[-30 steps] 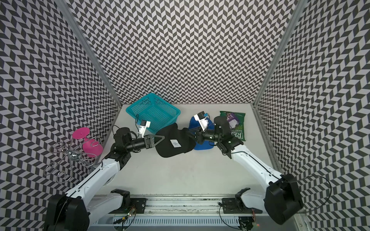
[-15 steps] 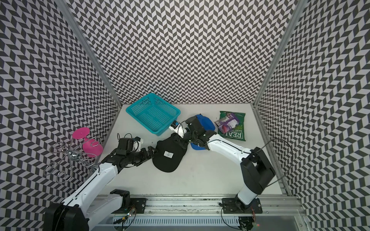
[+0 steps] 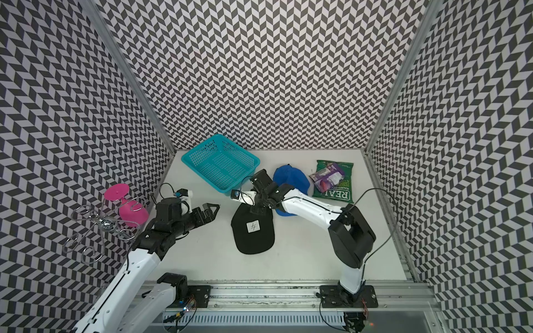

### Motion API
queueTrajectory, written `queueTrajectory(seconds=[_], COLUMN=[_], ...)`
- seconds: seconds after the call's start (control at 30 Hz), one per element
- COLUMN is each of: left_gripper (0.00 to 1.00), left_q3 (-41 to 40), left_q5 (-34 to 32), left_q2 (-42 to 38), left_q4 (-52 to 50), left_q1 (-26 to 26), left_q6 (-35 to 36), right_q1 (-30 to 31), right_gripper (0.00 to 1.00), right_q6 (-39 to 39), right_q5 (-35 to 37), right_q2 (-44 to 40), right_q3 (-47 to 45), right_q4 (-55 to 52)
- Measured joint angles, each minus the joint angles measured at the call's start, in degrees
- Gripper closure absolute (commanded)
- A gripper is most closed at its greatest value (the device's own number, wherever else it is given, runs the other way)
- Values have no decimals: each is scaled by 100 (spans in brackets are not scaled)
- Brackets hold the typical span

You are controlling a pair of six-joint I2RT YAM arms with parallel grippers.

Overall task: Turn the baseball cap inside out
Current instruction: Place the baseball cap at the center of the board, then reset both arms

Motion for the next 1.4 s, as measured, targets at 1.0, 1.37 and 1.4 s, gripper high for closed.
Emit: queueTrajectory(seconds=[1.0, 1.37, 1.4], left_gripper=[0, 0, 0], left_q3=[-608, -1923, -2105], left_q5=[-542, -2299, -2369], left_q2=[68, 1792, 2118], left_q4=[2511, 6234, 6728], left_q1=[240, 1014, 1021], left_q6=[970, 1414, 1547], right_q1=[-1956, -4190, -4225], right_gripper=[0, 0, 0], right_q6=[3482, 5355, 5331], right_q5=[566, 2022, 2210], right_q2=[-3665, -5099, -5080], right_q3=[-3322, -5947, -6212], right_q4=[3414, 4758, 4977])
